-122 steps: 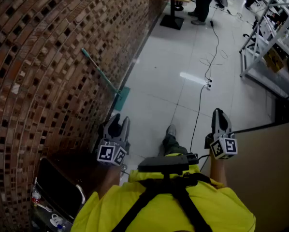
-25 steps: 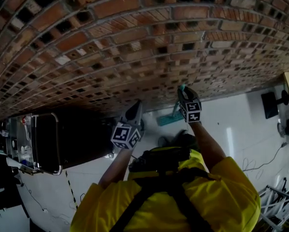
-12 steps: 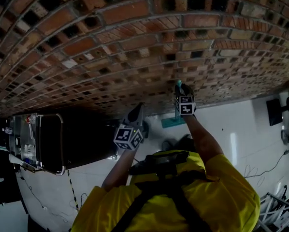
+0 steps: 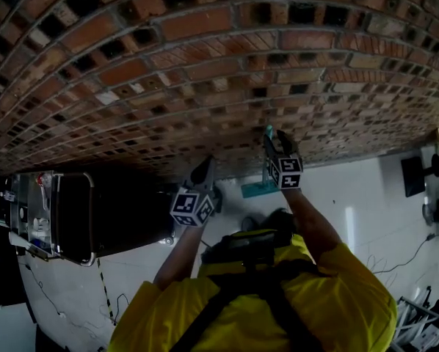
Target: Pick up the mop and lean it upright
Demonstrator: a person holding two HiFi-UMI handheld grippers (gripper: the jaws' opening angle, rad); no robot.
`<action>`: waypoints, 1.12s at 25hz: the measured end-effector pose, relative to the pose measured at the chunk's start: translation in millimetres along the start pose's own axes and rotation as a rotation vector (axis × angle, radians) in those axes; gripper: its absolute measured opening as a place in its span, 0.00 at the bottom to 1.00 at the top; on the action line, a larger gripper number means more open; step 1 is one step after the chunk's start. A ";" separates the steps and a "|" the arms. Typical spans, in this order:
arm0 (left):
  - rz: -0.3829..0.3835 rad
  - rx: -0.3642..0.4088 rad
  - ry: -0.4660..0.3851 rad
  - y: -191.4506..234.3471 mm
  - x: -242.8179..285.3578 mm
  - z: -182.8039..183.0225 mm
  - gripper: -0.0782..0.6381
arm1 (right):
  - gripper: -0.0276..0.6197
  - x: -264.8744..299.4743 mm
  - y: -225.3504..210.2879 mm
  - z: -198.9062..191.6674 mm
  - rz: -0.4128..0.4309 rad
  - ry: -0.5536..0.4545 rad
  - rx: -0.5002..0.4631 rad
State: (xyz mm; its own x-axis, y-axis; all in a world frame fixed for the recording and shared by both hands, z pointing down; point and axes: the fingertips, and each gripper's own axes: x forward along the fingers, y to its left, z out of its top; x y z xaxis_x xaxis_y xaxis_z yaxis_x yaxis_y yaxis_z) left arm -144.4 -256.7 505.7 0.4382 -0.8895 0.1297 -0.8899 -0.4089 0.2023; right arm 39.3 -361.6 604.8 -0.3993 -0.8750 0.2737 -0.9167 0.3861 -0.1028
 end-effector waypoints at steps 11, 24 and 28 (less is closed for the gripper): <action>0.028 0.001 -0.074 -6.5 -13.2 29.4 0.11 | 0.20 -192.2 -10.6 140.1 -0.013 -0.309 0.044; 0.001 0.025 -0.088 -23.6 -26.5 29.5 0.20 | 0.06 -218.8 -24.4 122.6 -0.102 -0.294 0.034; -0.009 0.029 -0.062 -31.8 -28.0 24.8 0.20 | 0.06 -222.7 -29.7 113.8 -0.116 -0.279 0.061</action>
State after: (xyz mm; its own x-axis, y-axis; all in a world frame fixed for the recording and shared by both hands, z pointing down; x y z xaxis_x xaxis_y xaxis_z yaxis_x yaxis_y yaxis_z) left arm -131.5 -224.0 471.5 0.4380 -0.8964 0.0672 -0.8898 -0.4217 0.1747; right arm 153.6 -211.5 438.1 -0.2735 -0.9618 0.0147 -0.9521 0.2685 -0.1460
